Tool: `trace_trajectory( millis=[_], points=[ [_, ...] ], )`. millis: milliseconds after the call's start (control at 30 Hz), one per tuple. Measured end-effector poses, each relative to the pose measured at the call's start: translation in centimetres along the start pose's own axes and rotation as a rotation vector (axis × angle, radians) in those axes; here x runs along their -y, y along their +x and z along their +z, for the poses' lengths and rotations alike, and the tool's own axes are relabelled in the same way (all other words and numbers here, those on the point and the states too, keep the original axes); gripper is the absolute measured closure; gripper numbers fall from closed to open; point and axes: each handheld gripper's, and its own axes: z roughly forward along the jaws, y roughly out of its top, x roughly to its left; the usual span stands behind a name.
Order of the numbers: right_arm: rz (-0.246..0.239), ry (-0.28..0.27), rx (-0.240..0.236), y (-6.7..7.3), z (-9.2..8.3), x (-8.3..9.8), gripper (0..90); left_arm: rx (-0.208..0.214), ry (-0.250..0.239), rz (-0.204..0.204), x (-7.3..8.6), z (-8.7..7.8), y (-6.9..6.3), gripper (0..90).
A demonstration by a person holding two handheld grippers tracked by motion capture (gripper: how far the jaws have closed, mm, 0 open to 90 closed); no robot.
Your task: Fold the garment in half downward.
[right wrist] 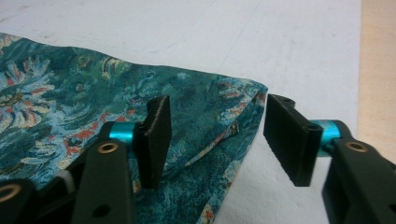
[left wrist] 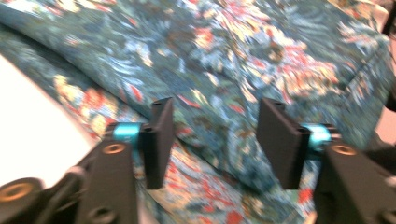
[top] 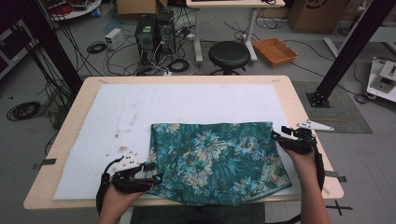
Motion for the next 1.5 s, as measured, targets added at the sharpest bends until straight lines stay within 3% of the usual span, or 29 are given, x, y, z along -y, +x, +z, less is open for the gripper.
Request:
trace_trajectory(
  millis=[167,367,533,600,700,767,833,900,967,1033,1100,1267,1400,1500],
  points=[
    [-0.022,-0.010,-0.031,0.2,0.0,-0.1,36.3,-0.034,-0.047,0.021,-1.5,0.0,0.9,38.5],
    [-0.011,0.032,0.010,-0.8,1.3,-0.8,36.3,-0.082,-0.040,-0.006,-4.4,2.1,4.5,34.4],
    [0.022,0.085,0.016,-2.1,3.2,-2.1,35.9,-0.201,0.006,-0.045,-6.3,5.2,8.1,33.7],
    [0.016,0.108,0.015,-2.2,4.0,-2.6,36.6,-0.201,0.026,-0.079,-6.7,6.3,9.3,33.3],
    [0.003,0.171,0.019,-2.5,5.2,-2.7,40.3,-0.227,0.059,-0.085,-7.2,7.8,10.4,33.2],
    [0.000,0.214,0.025,-2.8,6.0,-2.4,43.8,-0.251,0.108,-0.083,-7.3,8.6,11.0,33.2],
    [-0.009,0.212,0.022,-2.9,6.2,-2.1,49.4,-0.246,0.113,-0.083,-7.1,9.0,11.3,33.2],
    [-0.021,0.205,0.023,-2.9,6.1,-1.9,59.6,-0.278,0.123,-0.049,-7.1,9.0,11.2,40.5],
    [-0.011,0.198,-0.032,-3.1,6.0,-1.8,71.1,-0.288,0.126,-0.022,-7.1,8.9,11.0,52.3],
    [-0.021,0.199,-0.061,-3.1,6.1,-1.8,84.0,-0.269,0.104,-0.025,-7.0,8.9,10.9,68.5],
    [-0.040,0.200,-0.072,-3.0,6.3,-1.9,87.8,-0.257,0.110,-0.012,-7.0,8.9,10.9,80.2],
    [-0.088,0.227,-0.064,-2.8,6.7,-3.2,89.3,-0.268,0.083,0.002,-7.5,8.4,10.9,84.4],
    [-0.124,0.216,-0.047,-2.7,7.2,-4.4,89.4,-0.284,0.052,0.003,-8.0,8.3,11.4,84.3],
    [-0.130,0.194,-0.036,-2.8,7.7,-5.4,89.3,-0.280,0.028,-0.035,-7.9,8.4,12.2,84.3]
  ],
)
